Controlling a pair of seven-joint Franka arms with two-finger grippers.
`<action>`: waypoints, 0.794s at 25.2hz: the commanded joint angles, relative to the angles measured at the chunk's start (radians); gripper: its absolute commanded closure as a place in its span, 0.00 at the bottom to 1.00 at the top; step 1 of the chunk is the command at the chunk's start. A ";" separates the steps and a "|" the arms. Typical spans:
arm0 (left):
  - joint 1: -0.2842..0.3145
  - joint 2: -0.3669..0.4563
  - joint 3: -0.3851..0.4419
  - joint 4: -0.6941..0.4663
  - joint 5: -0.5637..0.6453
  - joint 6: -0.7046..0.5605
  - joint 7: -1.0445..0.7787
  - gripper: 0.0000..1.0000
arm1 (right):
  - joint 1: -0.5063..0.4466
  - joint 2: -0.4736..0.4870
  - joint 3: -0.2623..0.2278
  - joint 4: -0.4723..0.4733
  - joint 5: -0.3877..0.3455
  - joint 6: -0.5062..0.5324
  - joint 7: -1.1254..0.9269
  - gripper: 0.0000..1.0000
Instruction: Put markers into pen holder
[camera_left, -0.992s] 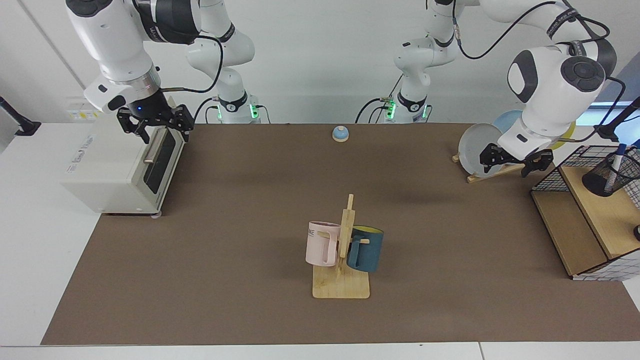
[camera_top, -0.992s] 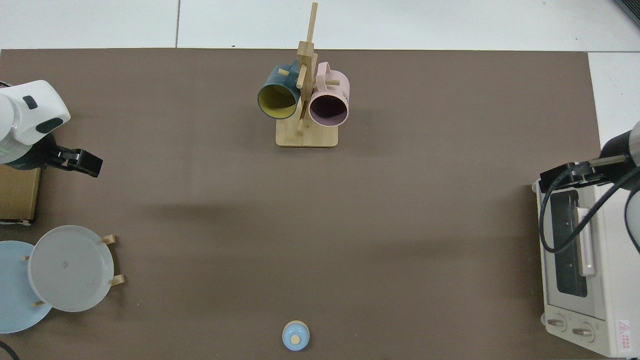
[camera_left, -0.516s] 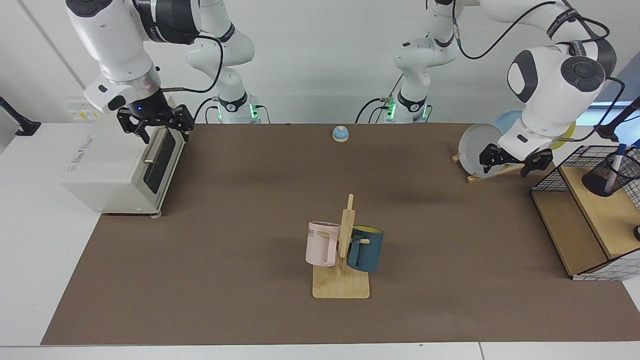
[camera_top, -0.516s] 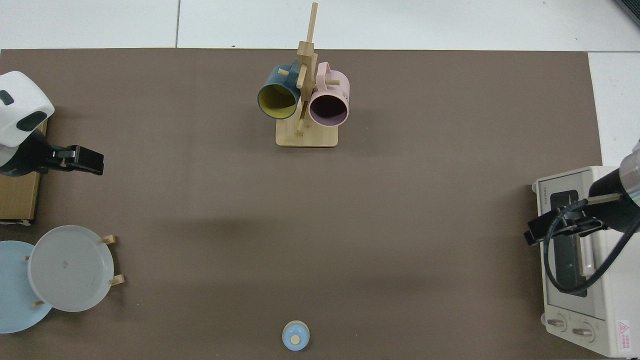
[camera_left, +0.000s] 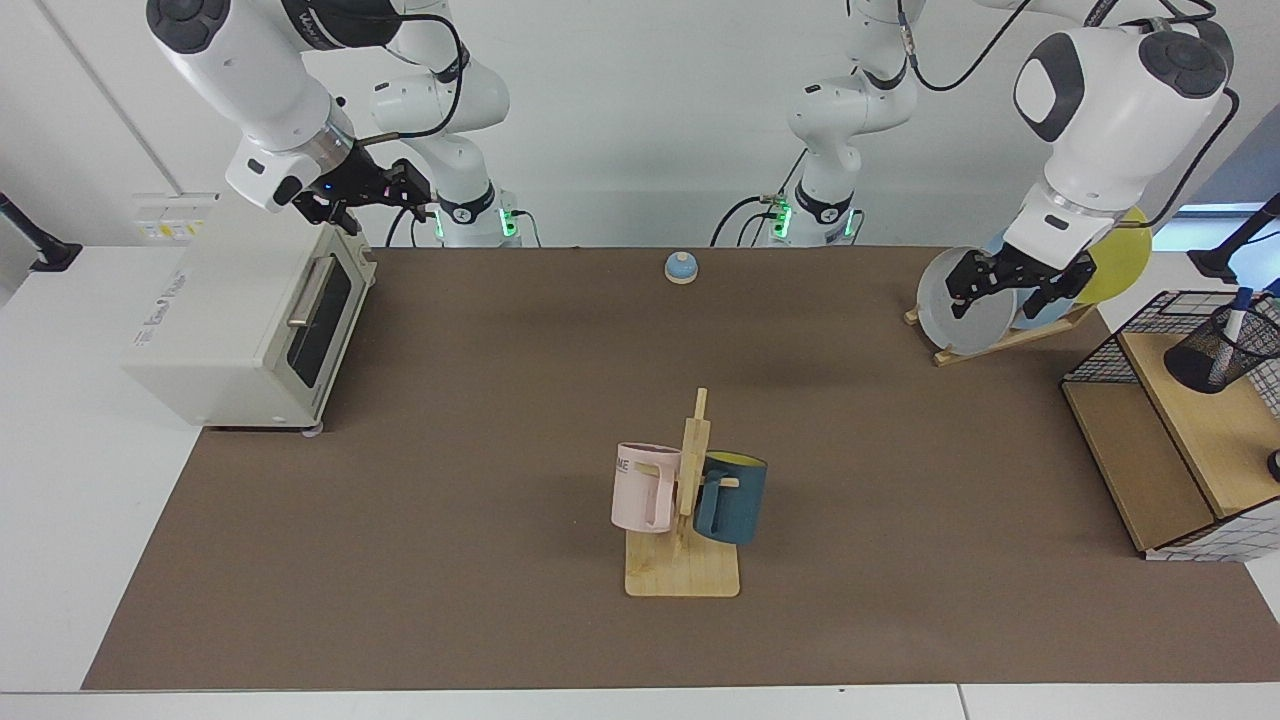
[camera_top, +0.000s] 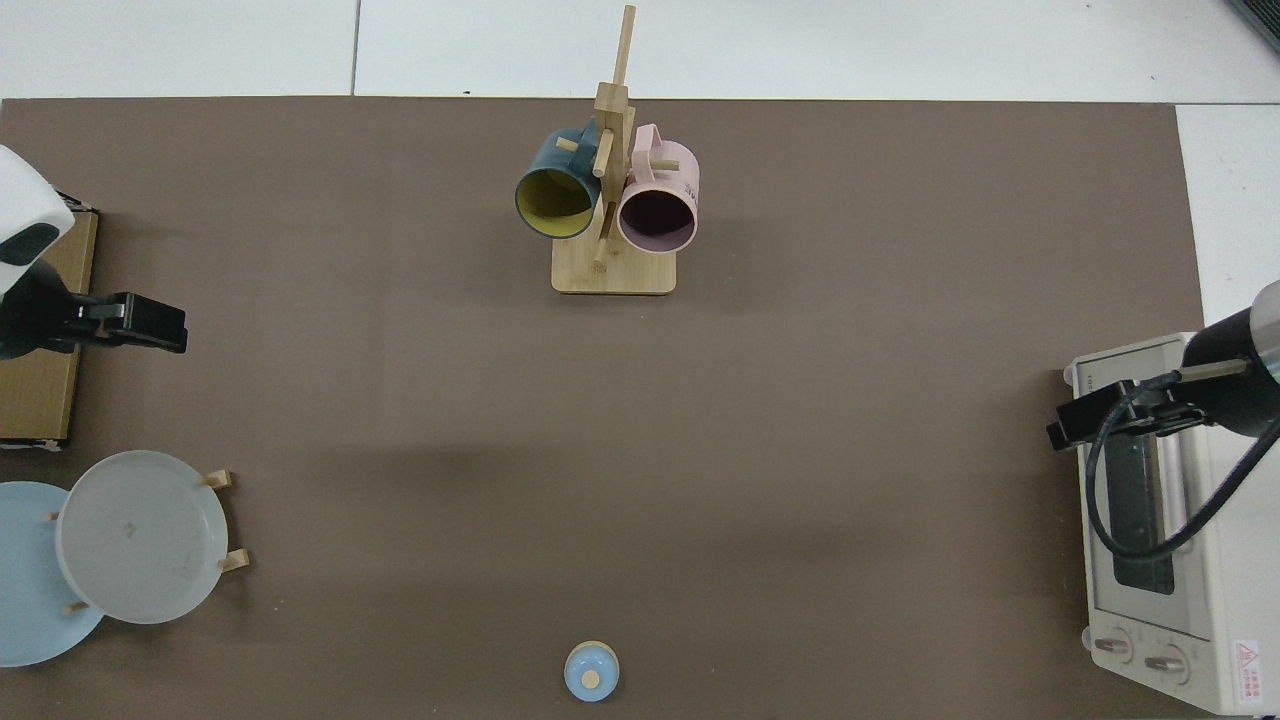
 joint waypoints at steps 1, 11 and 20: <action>-0.095 -0.018 0.082 0.001 -0.017 -0.016 0.000 0.00 | -0.009 -0.006 0.004 -0.015 0.018 0.024 0.009 0.00; -0.094 -0.028 0.081 -0.001 -0.048 -0.021 0.003 0.00 | -0.011 -0.006 0.004 -0.015 0.018 0.024 0.011 0.00; -0.091 -0.041 0.093 0.004 -0.039 -0.016 0.173 0.00 | -0.012 -0.006 0.000 -0.016 -0.008 0.027 0.009 0.00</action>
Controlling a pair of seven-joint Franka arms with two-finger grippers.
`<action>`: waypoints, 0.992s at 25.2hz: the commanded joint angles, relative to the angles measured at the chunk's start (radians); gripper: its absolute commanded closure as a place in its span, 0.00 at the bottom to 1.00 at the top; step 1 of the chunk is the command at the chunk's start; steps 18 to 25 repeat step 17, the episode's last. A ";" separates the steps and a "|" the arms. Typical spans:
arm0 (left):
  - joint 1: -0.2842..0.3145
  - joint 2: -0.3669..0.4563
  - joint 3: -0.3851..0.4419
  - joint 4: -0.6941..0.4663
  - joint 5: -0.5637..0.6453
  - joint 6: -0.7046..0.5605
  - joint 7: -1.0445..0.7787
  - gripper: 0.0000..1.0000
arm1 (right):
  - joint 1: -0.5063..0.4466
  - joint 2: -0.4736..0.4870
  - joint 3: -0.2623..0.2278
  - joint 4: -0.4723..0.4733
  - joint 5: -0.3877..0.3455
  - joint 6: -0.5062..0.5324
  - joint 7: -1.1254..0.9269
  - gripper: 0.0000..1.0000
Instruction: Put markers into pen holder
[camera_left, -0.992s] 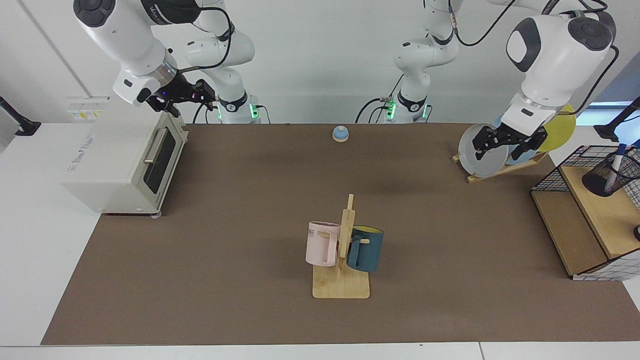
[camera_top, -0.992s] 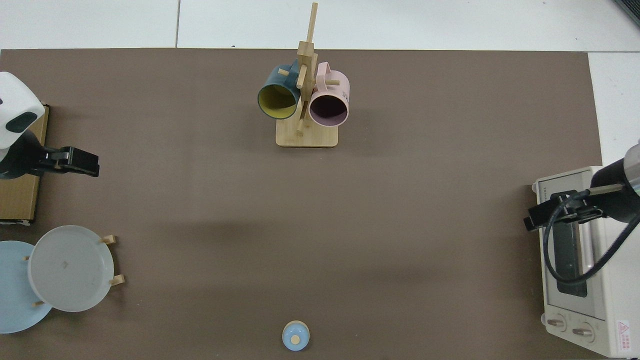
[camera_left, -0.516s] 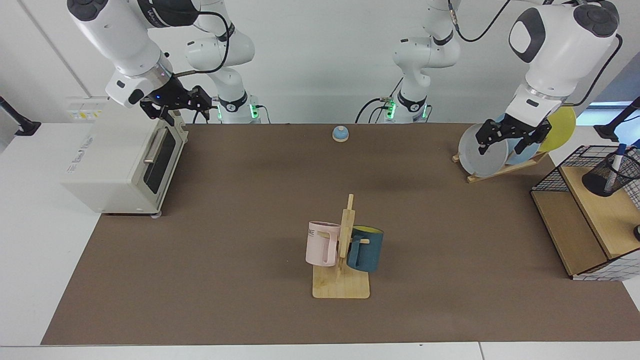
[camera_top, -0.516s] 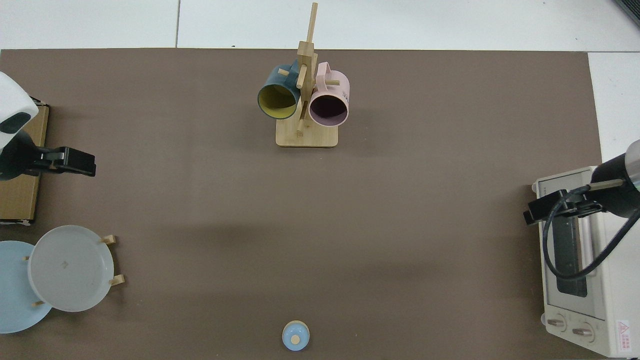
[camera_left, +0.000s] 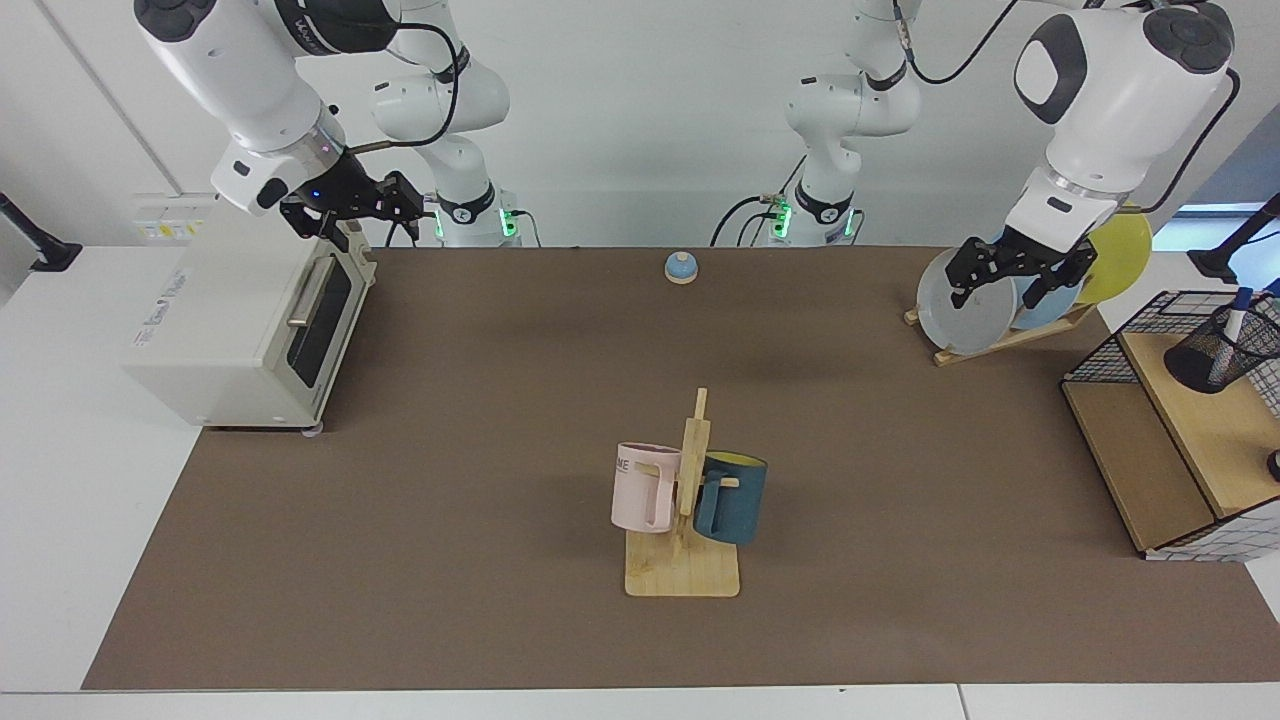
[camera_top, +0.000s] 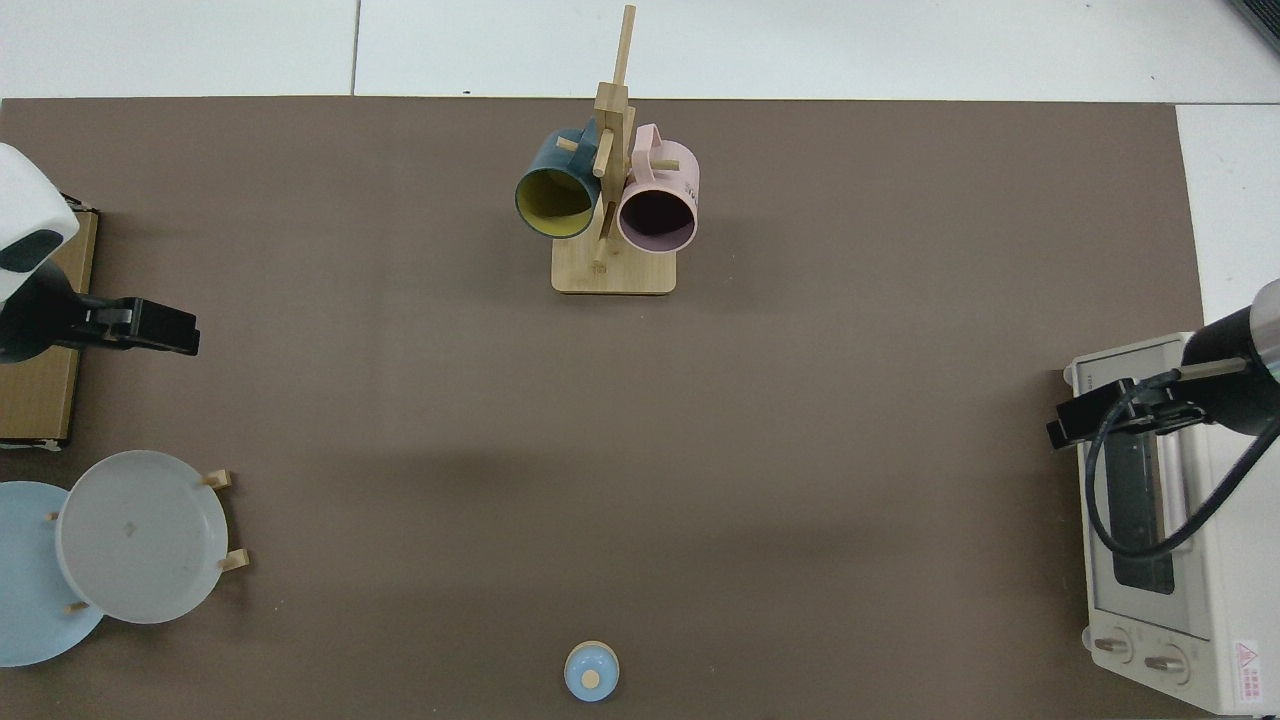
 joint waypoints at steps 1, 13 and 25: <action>-0.011 -0.025 0.026 0.003 -0.006 -0.013 0.112 0.00 | -0.015 -0.005 0.000 -0.016 -0.020 0.036 0.009 0.00; -0.015 -0.042 0.026 -0.004 -0.005 -0.022 0.103 0.00 | -0.026 0.001 0.001 -0.024 -0.052 0.170 -0.003 0.00; -0.018 -0.047 0.026 -0.007 -0.006 -0.023 0.100 0.00 | -0.026 0.001 0.001 -0.024 -0.052 0.170 -0.003 0.00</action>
